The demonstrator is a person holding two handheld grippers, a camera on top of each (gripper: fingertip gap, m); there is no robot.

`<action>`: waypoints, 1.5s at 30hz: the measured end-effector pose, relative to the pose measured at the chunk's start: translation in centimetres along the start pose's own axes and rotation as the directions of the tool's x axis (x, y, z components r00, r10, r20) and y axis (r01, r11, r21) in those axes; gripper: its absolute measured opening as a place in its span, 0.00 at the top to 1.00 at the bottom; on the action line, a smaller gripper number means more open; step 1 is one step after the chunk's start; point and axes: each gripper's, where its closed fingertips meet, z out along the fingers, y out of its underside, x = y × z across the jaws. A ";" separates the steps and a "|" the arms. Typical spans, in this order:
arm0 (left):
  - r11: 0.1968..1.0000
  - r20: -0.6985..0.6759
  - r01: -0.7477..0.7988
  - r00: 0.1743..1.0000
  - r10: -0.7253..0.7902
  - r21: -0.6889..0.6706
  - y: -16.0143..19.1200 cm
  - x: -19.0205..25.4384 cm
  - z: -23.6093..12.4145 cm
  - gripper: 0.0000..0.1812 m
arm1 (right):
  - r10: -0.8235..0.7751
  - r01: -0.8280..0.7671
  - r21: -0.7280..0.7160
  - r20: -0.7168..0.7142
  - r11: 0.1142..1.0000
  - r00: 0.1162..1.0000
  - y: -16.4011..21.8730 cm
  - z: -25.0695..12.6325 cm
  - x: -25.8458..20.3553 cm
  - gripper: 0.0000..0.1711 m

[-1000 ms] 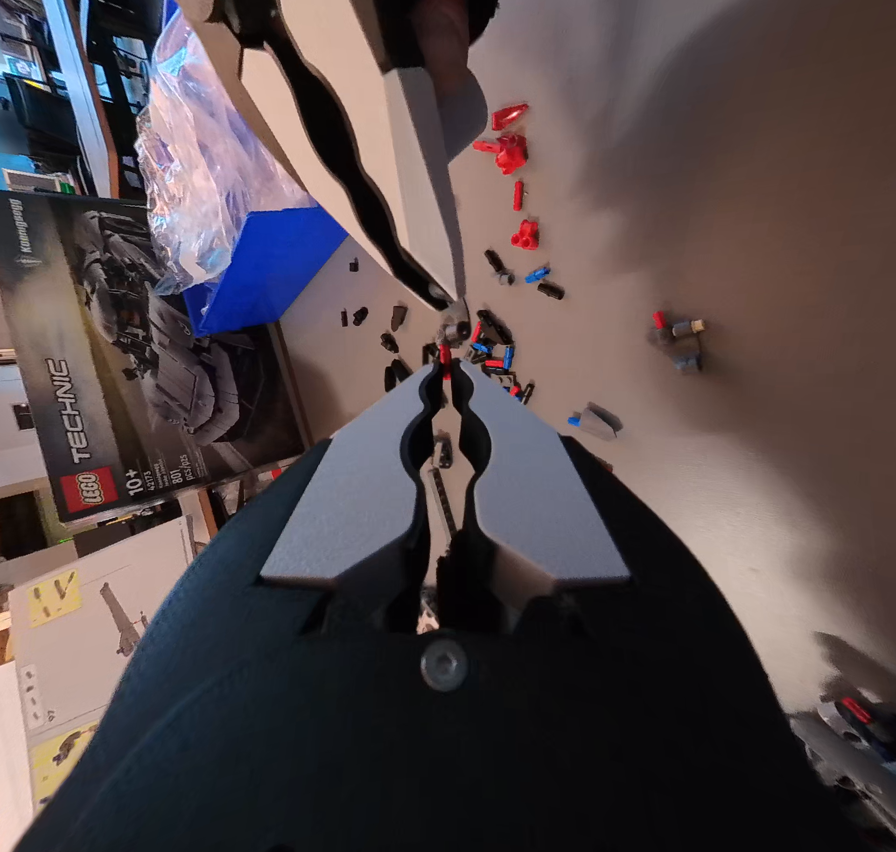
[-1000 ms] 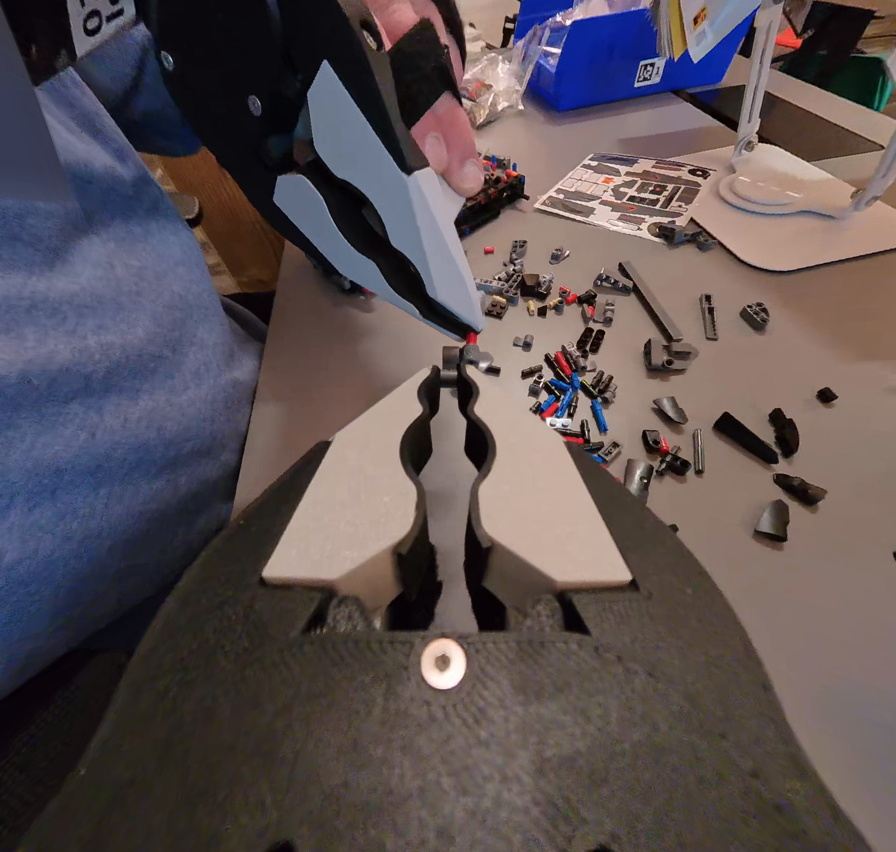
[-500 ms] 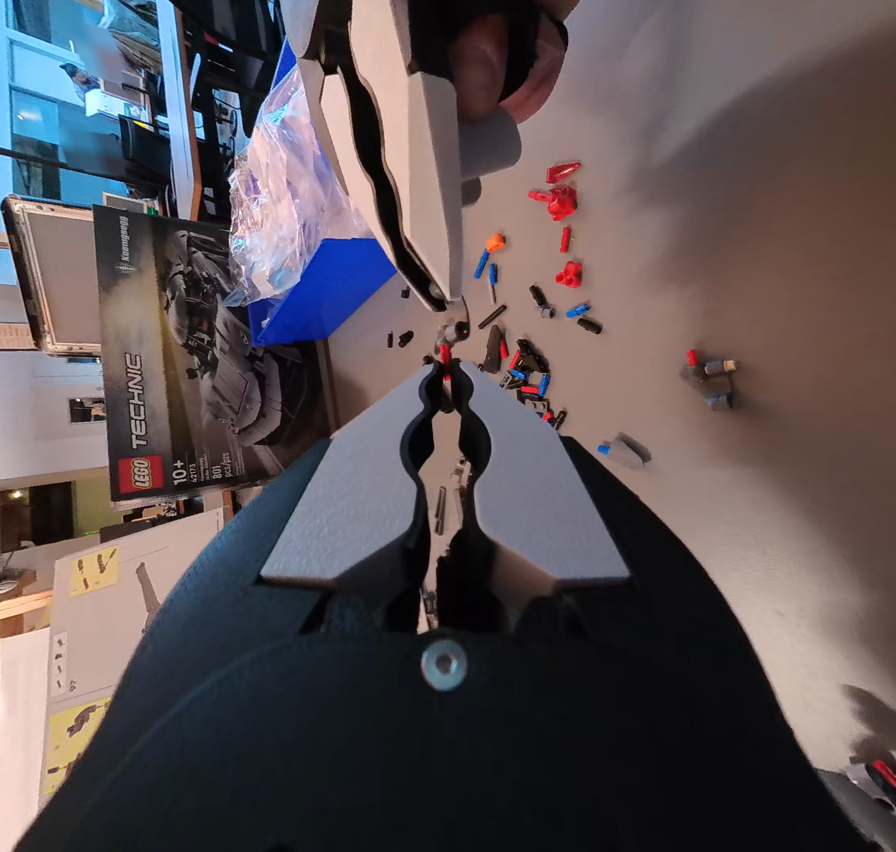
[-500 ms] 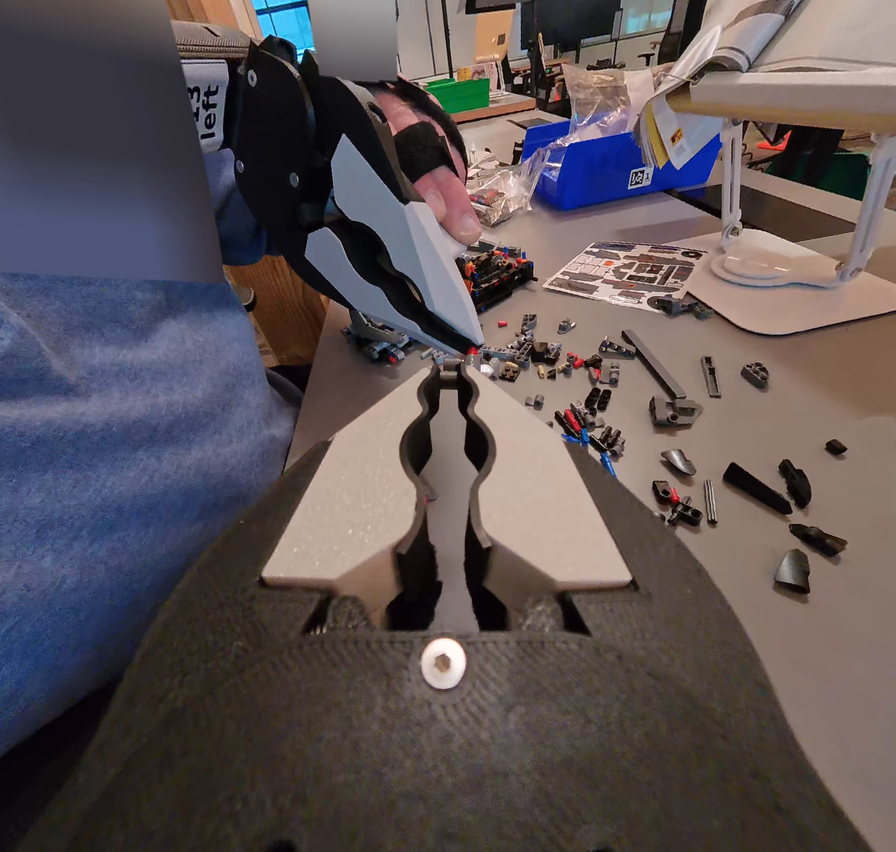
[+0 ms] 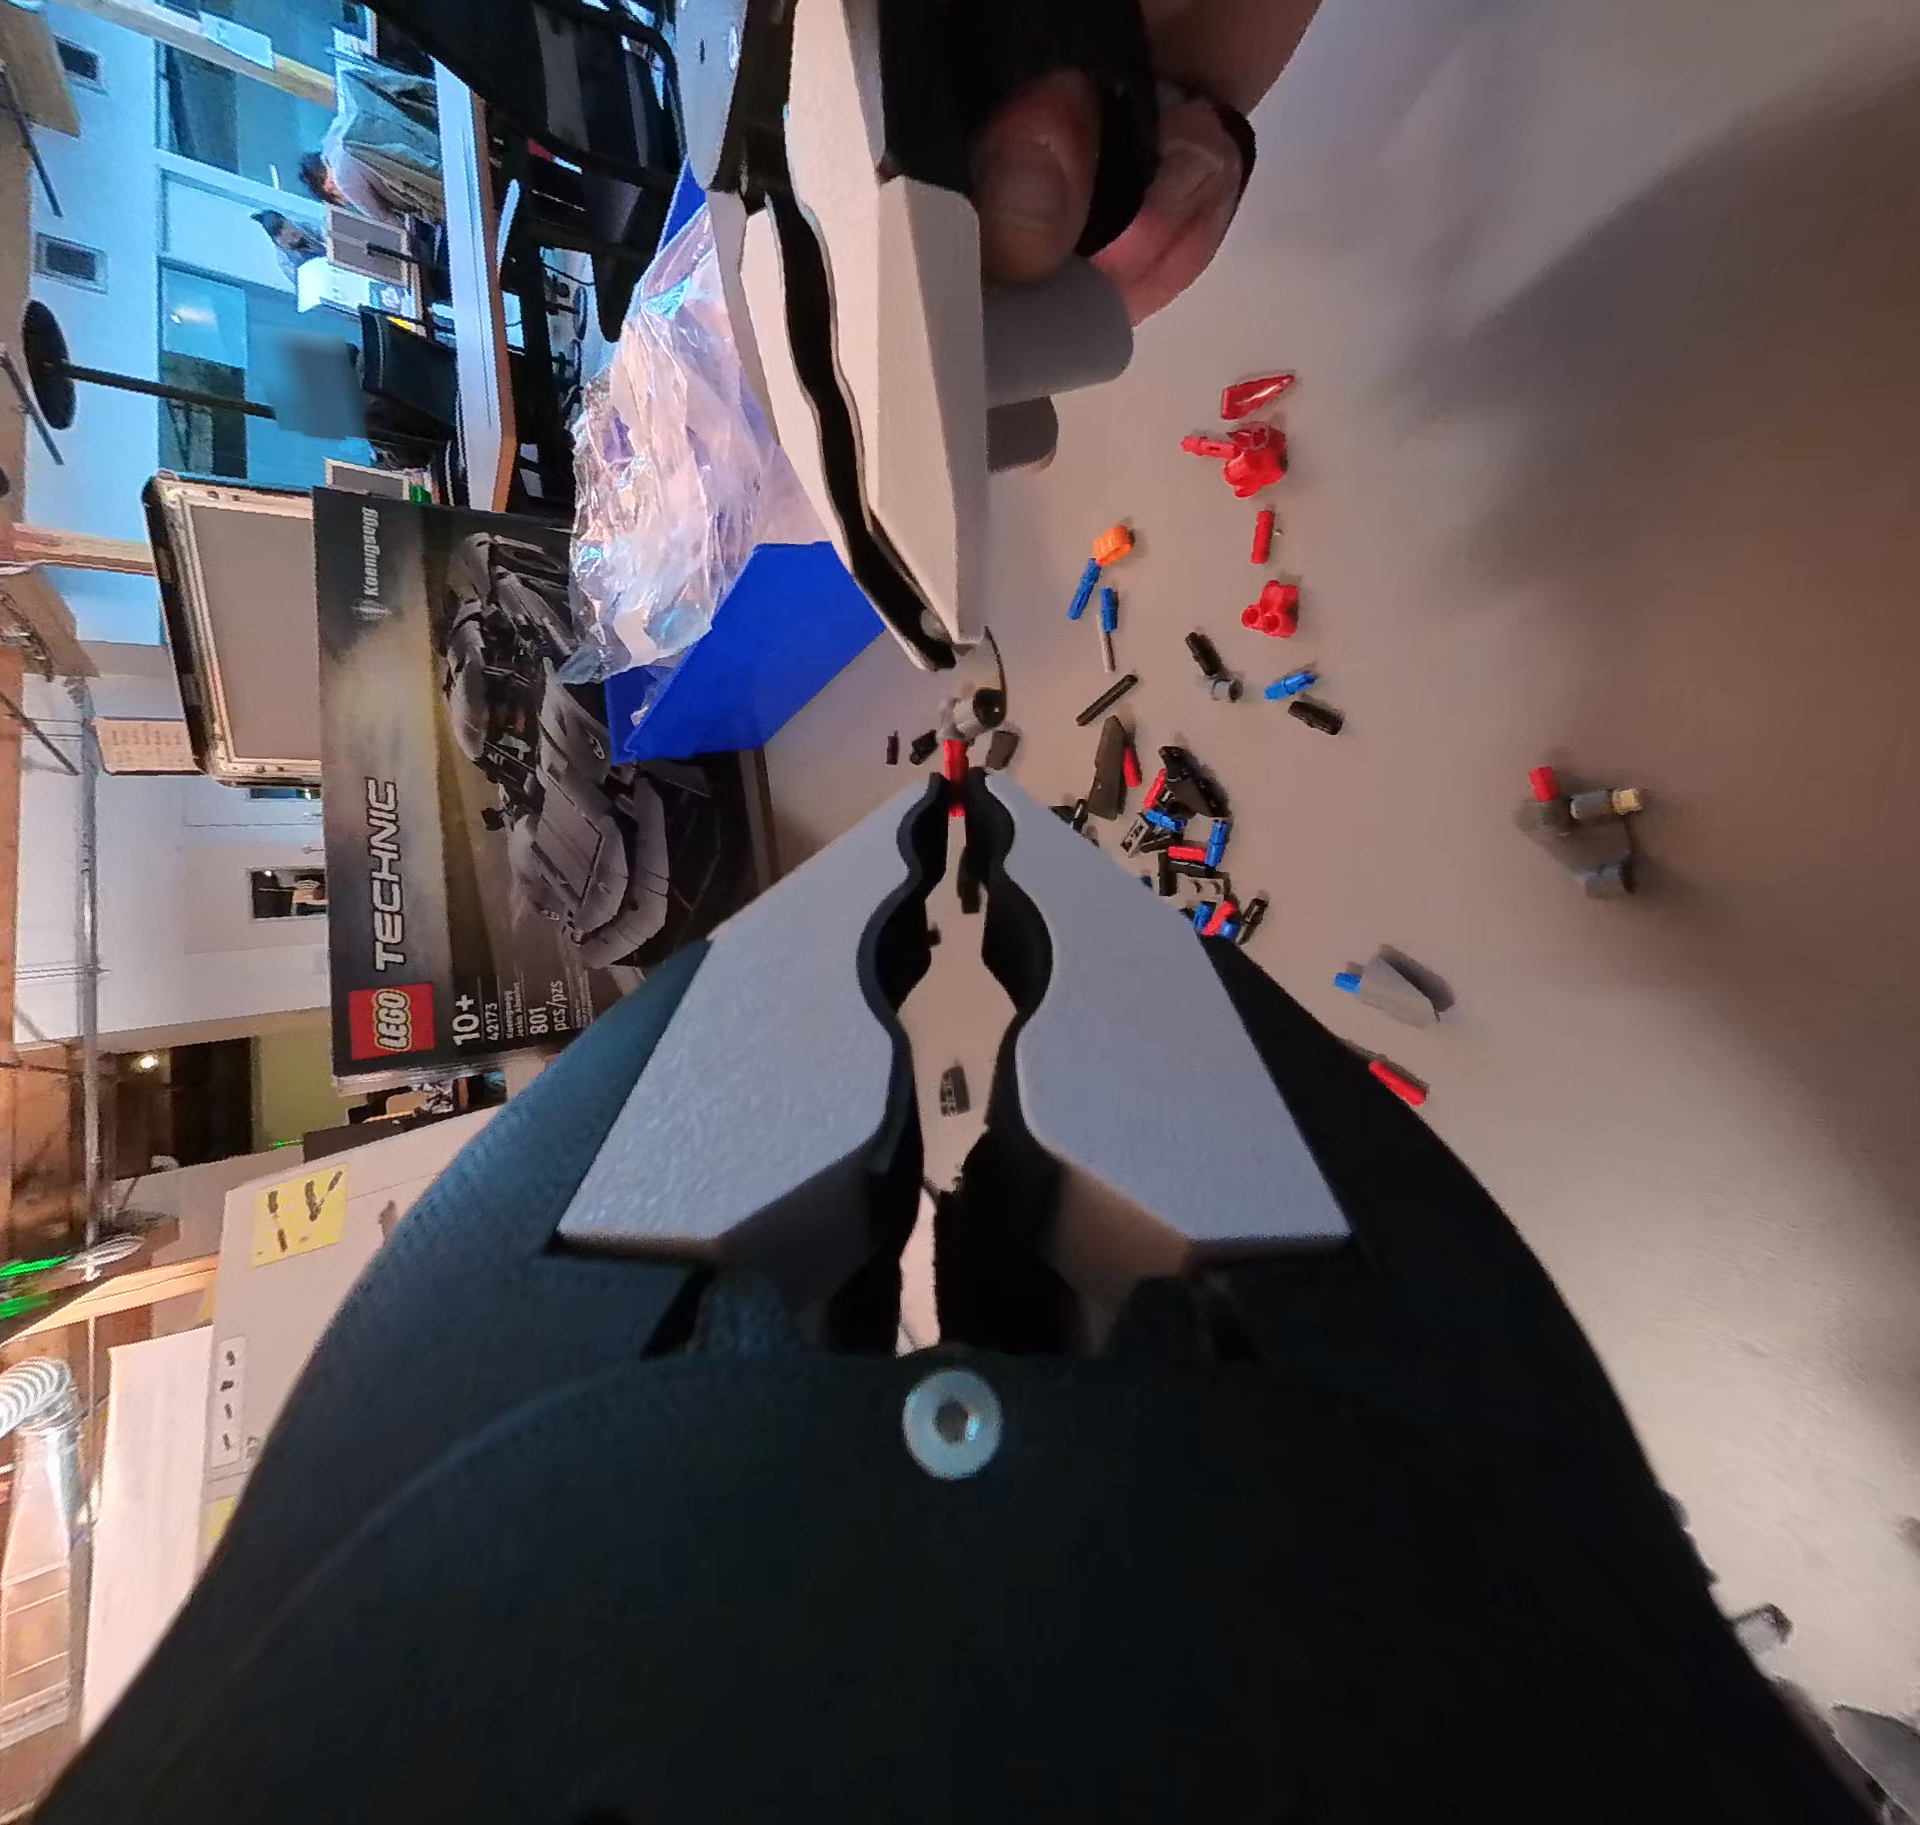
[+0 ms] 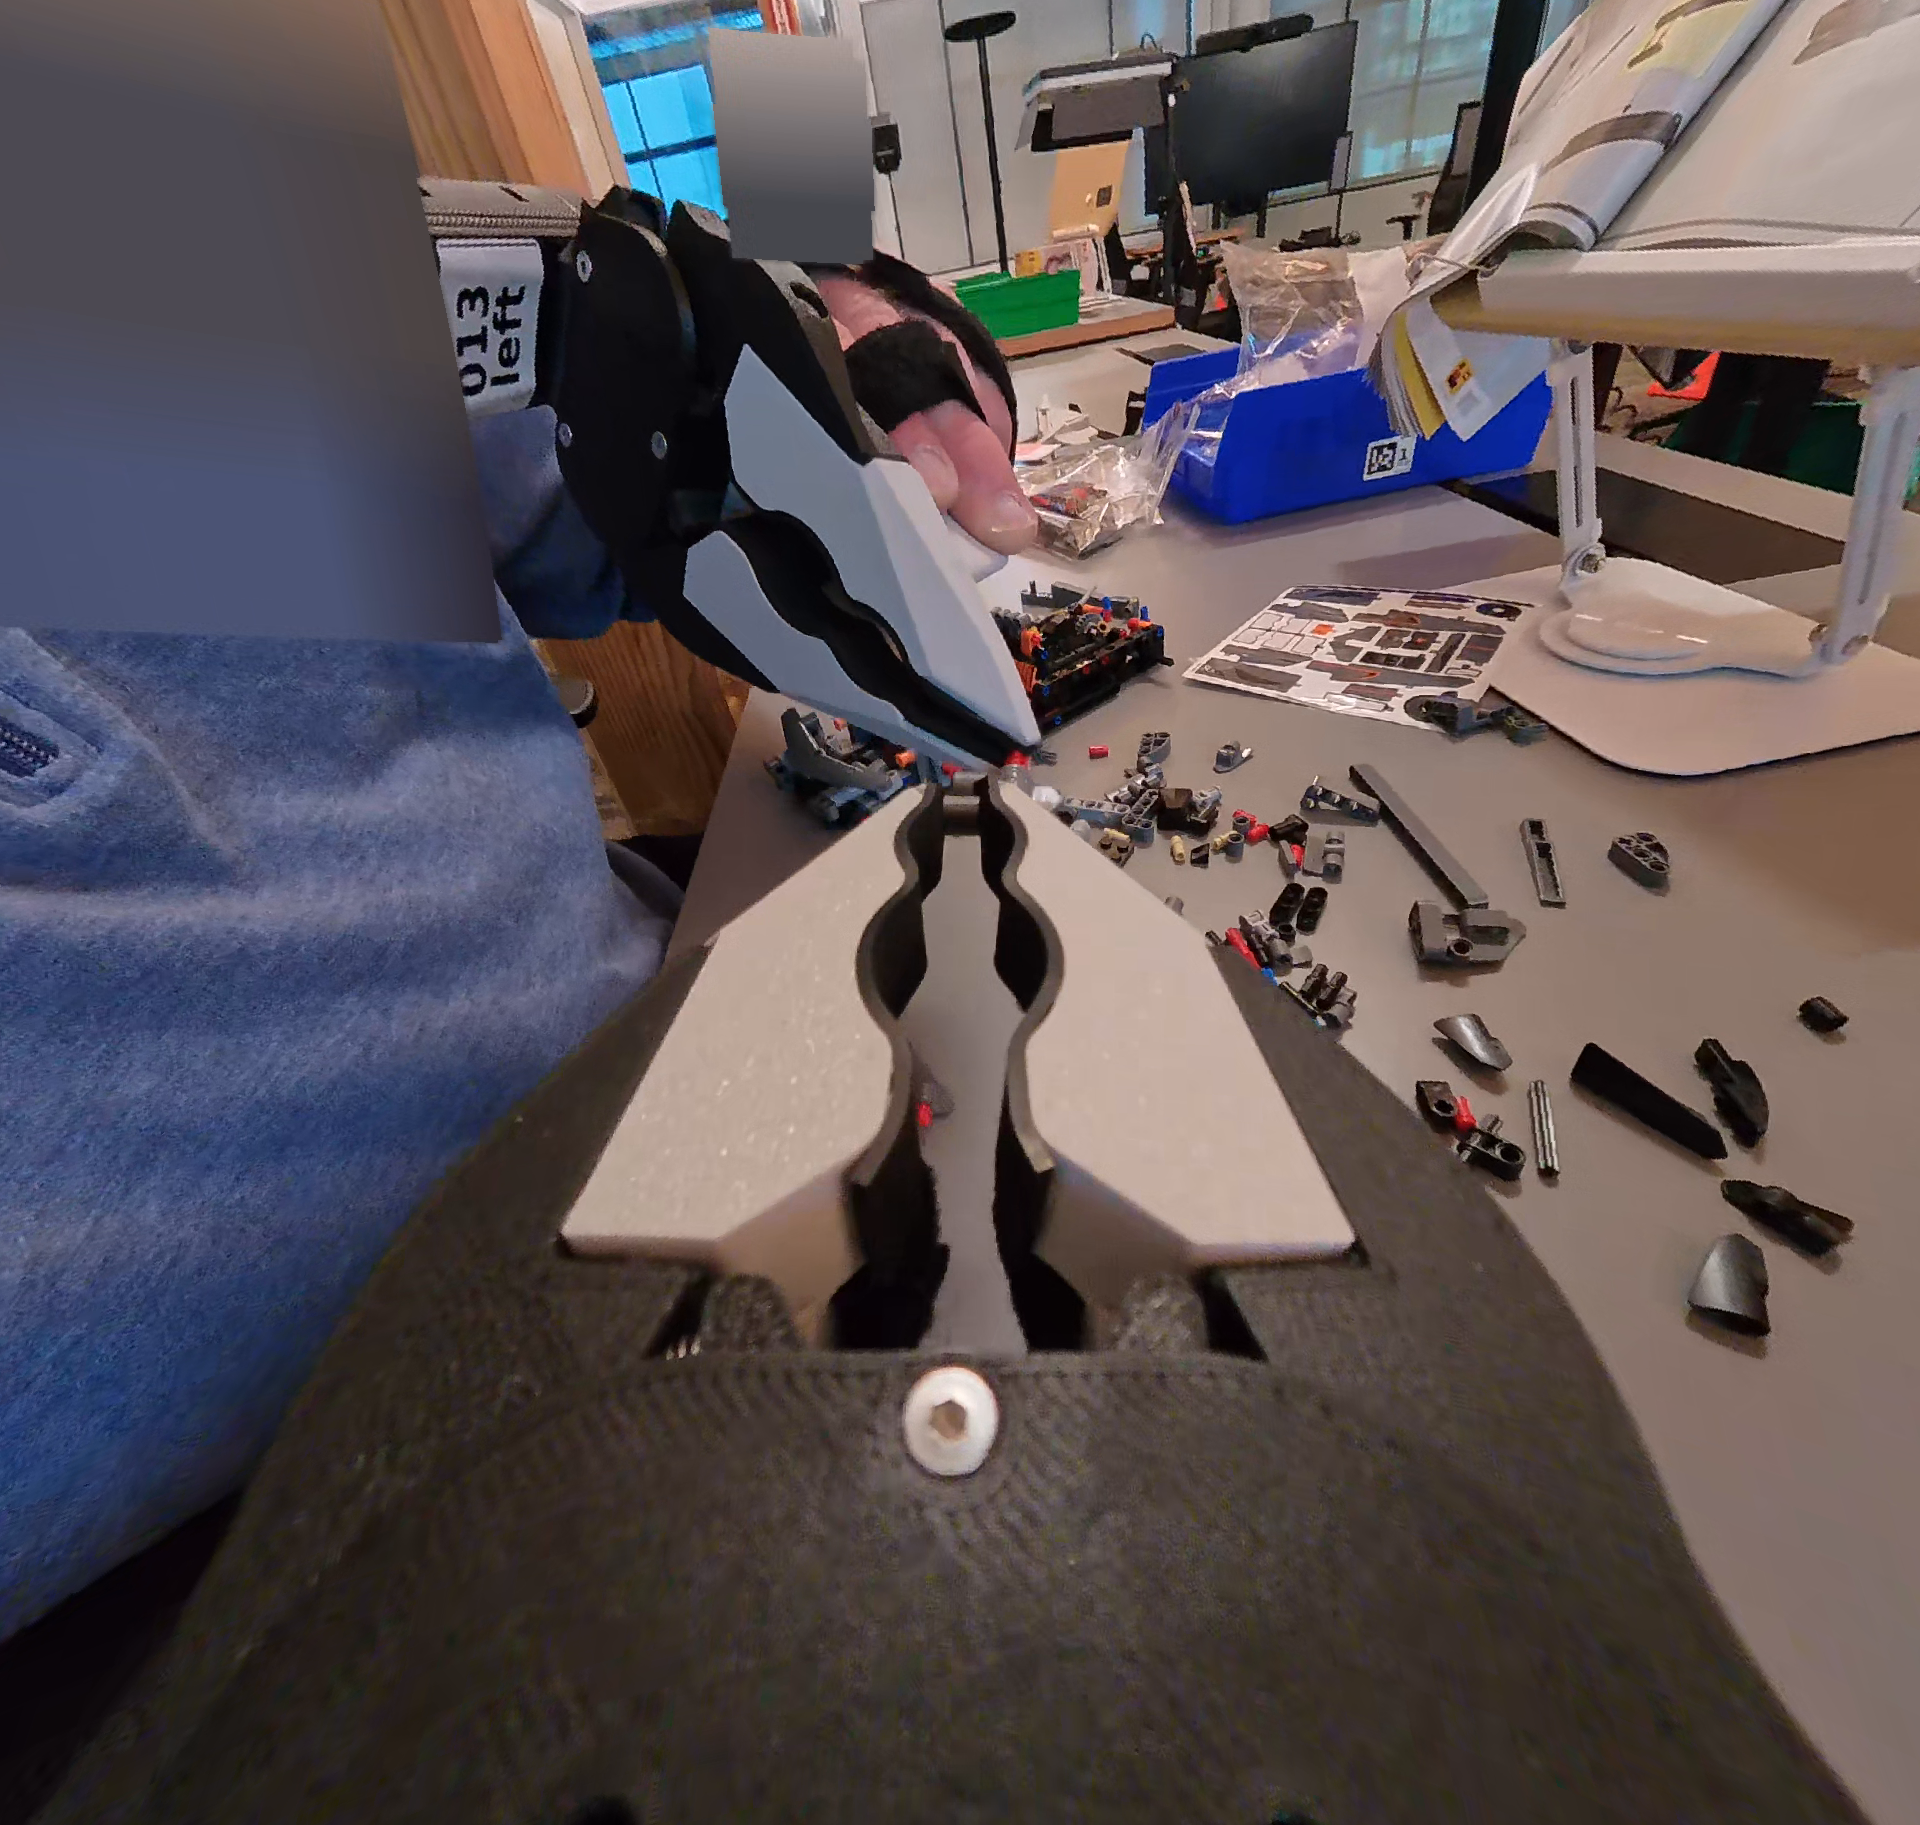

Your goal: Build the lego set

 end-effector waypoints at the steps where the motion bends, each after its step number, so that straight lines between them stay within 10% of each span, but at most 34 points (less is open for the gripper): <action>1: 1.000 0.006 -0.010 1.000 0.010 -0.006 0.0 0.0 0.1 1.00 | 0.003 -0.003 0.000 0.000 1.000 1.000 0.0 0.0 0.0 0.98; 24: 0.998 0.032 -0.056 0.998 0.057 -0.021 -0.2 -0.3 0.2 0.99 | -0.013 0.013 0.010 -0.005 1.000 1.000 -0.6 -0.1 0.0 0.97; 31: 1.000 0.062 -0.019 0.998 0.019 -0.002 -0.1 -1.1 0.0 0.99 | -0.074 0.071 -0.023 -0.136 0.997 0.988 -1.4 -1.0 0.8 0.83; 45: 0.999 0.095 -0.028 0.995 0.027 0.015 -1.2 -1.6 -0.5 1.00 | -0.113 0.104 -0.055 -0.192 0.993 0.975 -1.4 -0.2 0.3 0.92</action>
